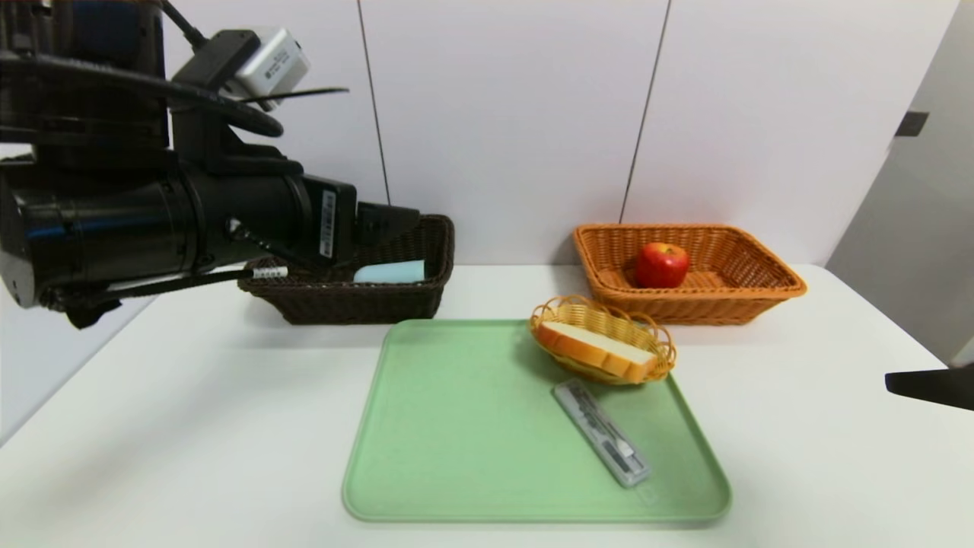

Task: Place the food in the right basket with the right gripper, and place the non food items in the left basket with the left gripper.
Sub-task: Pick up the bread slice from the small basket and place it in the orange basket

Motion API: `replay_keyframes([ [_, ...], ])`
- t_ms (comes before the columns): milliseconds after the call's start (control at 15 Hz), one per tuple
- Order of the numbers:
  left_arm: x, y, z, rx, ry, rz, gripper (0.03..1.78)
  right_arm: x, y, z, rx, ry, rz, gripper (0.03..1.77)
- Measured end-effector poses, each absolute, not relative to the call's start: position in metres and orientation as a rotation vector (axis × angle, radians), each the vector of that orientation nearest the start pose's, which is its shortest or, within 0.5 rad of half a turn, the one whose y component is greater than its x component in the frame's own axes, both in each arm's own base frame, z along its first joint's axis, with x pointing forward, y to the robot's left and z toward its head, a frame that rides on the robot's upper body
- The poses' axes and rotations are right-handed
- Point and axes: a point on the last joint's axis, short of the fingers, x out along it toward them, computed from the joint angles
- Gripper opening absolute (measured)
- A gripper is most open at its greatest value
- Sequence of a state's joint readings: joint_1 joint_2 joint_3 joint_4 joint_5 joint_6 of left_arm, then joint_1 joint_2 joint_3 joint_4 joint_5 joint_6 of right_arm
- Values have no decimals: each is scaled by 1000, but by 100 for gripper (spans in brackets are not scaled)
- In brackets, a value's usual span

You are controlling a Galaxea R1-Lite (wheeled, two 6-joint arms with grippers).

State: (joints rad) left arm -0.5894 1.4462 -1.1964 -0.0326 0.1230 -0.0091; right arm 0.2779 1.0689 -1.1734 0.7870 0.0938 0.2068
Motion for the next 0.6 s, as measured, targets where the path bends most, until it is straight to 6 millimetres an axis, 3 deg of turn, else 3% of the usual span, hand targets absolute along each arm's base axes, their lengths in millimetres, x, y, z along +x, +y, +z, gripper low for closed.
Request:
replay_keyframes([
  [267, 190, -157, 277, 121, 299, -572, 169, 98, 29, 291, 134, 720, 280, 170],
  [600, 185, -184, 251, 172, 381, -624, 169, 100, 30, 291, 136, 727, 284, 170],
])
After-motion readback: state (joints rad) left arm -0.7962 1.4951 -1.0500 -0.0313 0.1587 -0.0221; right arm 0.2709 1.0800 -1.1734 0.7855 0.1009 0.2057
